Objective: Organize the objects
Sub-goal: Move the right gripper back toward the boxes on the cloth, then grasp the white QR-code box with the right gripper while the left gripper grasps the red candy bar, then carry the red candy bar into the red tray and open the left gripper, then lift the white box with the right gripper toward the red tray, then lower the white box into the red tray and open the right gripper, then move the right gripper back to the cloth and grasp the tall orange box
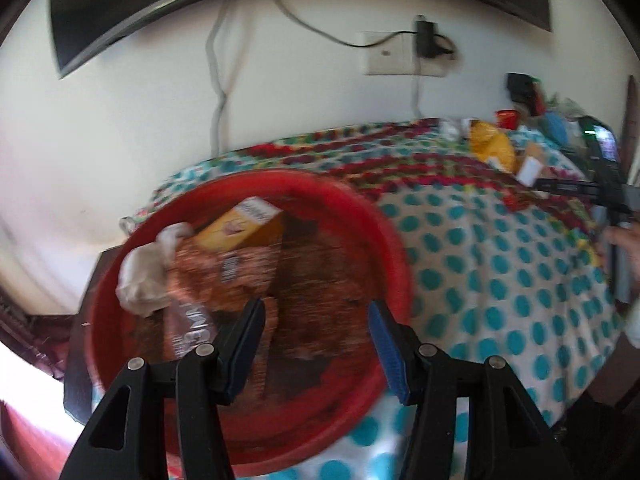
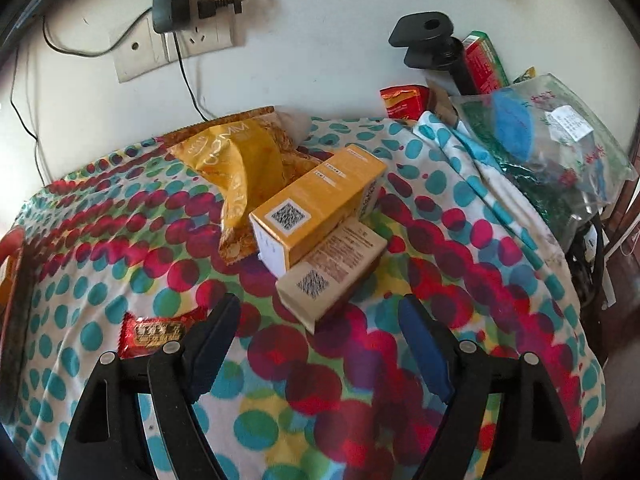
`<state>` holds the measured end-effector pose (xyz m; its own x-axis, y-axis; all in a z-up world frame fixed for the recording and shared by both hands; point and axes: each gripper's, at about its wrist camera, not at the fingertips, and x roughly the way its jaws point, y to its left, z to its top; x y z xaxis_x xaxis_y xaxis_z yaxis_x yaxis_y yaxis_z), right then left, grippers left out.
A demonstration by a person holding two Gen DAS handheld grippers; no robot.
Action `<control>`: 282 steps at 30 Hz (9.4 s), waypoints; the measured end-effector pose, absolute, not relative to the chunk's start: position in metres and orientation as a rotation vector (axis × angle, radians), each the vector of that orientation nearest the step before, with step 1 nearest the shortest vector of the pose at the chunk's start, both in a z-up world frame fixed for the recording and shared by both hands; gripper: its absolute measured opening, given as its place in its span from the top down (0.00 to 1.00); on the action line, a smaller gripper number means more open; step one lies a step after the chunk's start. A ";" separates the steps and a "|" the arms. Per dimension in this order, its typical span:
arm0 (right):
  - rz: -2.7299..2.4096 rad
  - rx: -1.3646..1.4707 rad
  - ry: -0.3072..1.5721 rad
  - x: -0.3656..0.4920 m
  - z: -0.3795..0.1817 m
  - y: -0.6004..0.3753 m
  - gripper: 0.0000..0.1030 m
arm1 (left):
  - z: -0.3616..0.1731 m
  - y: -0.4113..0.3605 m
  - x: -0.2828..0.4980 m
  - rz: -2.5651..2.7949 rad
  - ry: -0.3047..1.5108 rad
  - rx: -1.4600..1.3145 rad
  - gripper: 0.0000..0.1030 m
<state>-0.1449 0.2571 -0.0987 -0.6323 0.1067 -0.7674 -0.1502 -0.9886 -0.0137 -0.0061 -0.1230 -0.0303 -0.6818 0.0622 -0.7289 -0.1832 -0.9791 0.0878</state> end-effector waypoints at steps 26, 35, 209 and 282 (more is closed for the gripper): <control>2.875 -1.364 0.106 -0.133 -0.112 0.304 0.72 | -0.067 0.129 -0.147 2.184 0.601 -1.184 0.46; 2.883 -1.371 0.103 -0.134 -0.113 0.304 0.68 | -0.093 0.153 -0.160 2.061 0.655 -1.264 0.46; 2.937 -1.185 -0.131 -0.080 -0.068 0.192 0.73 | -0.048 -0.221 0.011 3.085 -0.236 -1.352 0.49; 3.213 -1.328 -0.307 -0.089 -0.047 0.004 0.35 | -0.061 -0.252 0.006 3.098 -0.326 -1.421 0.49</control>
